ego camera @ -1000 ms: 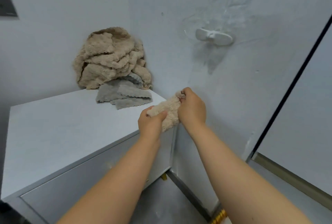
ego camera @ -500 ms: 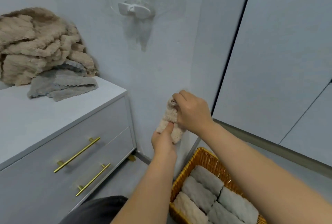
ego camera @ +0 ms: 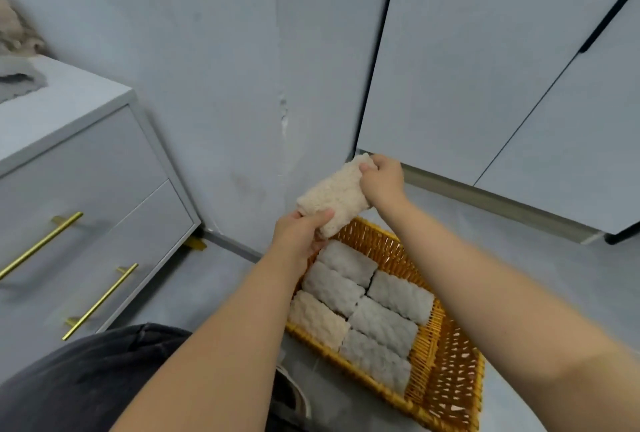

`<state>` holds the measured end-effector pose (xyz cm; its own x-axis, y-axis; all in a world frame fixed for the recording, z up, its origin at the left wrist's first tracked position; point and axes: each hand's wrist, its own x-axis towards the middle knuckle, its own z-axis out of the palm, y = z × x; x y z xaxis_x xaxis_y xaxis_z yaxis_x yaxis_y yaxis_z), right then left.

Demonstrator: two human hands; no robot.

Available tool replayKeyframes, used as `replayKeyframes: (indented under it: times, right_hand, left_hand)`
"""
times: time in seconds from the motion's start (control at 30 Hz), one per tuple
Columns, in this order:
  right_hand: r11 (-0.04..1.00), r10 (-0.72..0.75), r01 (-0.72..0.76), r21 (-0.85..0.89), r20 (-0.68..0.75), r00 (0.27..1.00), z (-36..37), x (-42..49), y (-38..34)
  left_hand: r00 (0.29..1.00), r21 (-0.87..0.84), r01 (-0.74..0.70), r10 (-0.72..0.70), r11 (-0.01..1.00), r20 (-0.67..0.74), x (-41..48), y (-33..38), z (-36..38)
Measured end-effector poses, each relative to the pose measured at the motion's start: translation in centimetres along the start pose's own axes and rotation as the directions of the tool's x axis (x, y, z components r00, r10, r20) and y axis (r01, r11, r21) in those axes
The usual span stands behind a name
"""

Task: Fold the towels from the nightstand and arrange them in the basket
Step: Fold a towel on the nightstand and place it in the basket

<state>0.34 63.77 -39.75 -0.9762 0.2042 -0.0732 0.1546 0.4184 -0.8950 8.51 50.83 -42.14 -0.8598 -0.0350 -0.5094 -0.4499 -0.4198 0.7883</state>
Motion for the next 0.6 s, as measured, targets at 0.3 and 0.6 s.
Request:
replayKeyframes:
  times: [0.3, 0.6]
  right_hand:
    - [0.592, 0.473, -0.616, 0.520, 0.395, 0.788, -2.4, 1.8, 5.9]
    - [0.639, 0.395, -0.634, 0.435, 0.523, 0.756, -5.5, 3.9, 10.4]
  left_hand:
    - [0.989, 0.171, 0.073, -0.049, 0.983, -0.142, 3.7, -4.4, 2.3]
    - [0.979, 0.120, 0.154, -0.134, 0.981, -0.154, 4.9, -7.8, 3.9]
